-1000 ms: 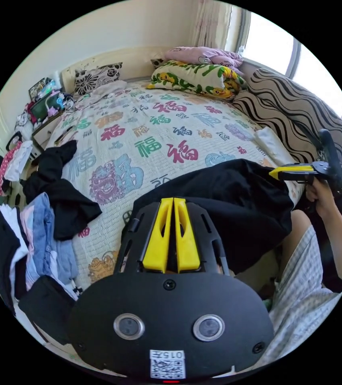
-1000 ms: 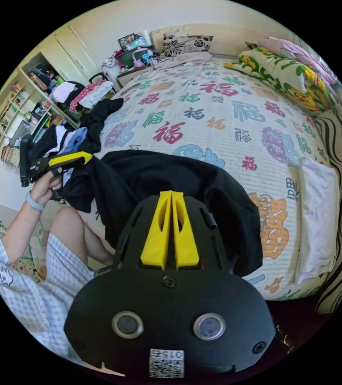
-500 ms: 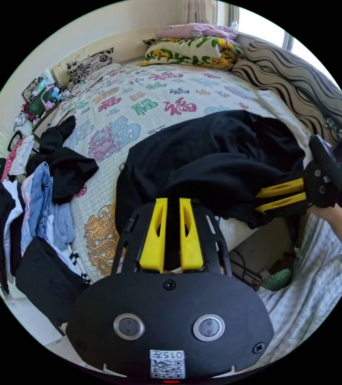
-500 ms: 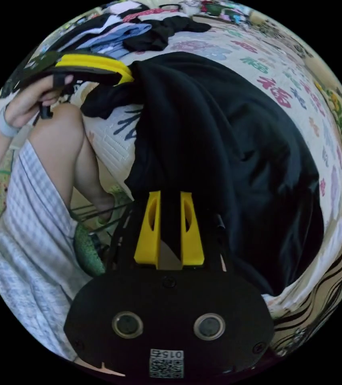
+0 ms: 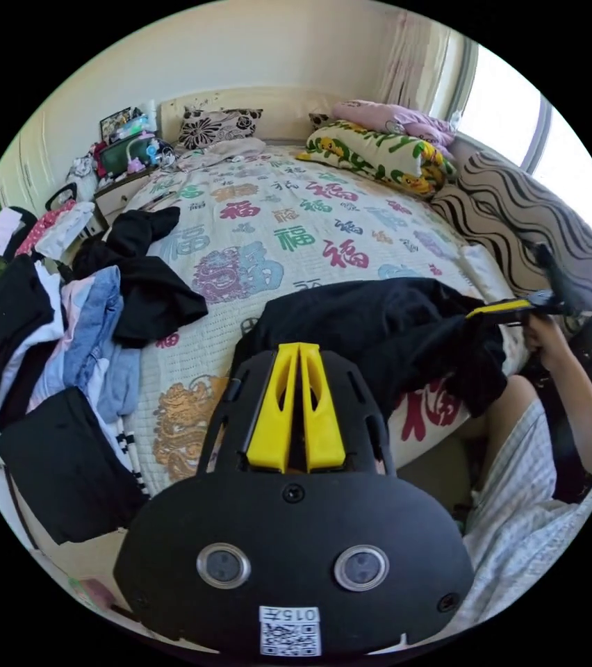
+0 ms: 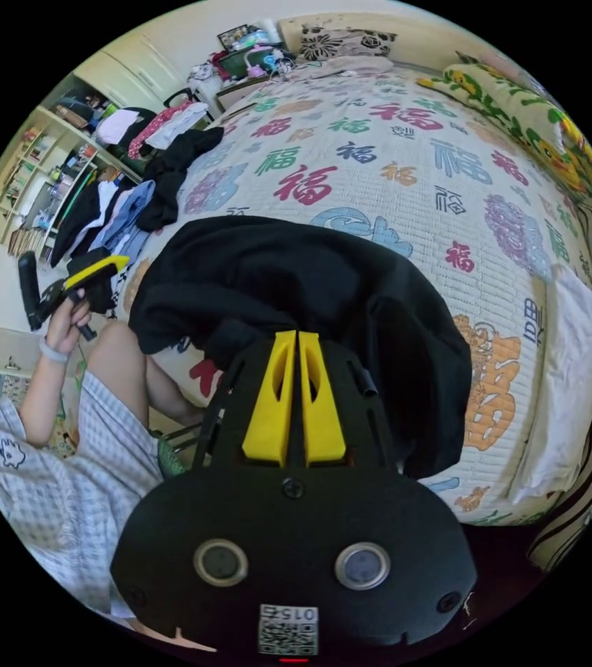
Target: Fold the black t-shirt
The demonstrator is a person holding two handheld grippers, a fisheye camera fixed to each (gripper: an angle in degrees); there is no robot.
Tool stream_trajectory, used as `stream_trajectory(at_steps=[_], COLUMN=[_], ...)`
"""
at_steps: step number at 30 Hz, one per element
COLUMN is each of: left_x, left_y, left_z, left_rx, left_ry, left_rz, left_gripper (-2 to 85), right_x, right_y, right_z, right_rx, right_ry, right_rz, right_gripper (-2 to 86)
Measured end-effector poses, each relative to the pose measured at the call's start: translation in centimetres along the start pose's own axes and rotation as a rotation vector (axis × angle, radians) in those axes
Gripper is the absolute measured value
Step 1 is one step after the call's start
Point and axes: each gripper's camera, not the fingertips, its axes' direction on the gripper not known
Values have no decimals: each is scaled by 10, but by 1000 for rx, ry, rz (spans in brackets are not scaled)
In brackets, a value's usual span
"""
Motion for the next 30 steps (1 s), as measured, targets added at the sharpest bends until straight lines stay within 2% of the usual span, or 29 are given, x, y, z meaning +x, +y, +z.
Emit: stream_trajectory(at_steps=[5, 11, 16, 19, 21, 22, 27, 30], left_x=[17, 49, 84, 89, 83, 81, 59, 69], left_y=[18, 42, 42, 33, 23, 20, 5, 12], left_z=[-9, 5, 43, 62, 60, 59, 48, 28], left_rx=[-21, -156, -231, -251, -211, -199, -187, -152], left_ry=[224, 348, 294, 111, -86, -118, -65, 11], left_rz=[60, 259, 364, 355, 323, 314, 177, 225], left_gripper=[6, 8, 5, -2, -6, -6, 4, 29], right_x=[1, -31, -57, -57, -56, -56, -70, -97], right_y=[9, 54, 72, 70, 70, 72, 93, 102], right_z=[-13, -24, -5, -2, -8, -11, -35, -31], right_rx=[57, 80, 9, -14, -2, 5, 72, 13], right_ry=[-42, -144, -33, -65, -112, -124, -158, -122], right_rz=[-13, -136, -196, -175, -165, -160, -153, -246], right_gripper=[12, 57, 61, 64, 72, 75, 91, 99])
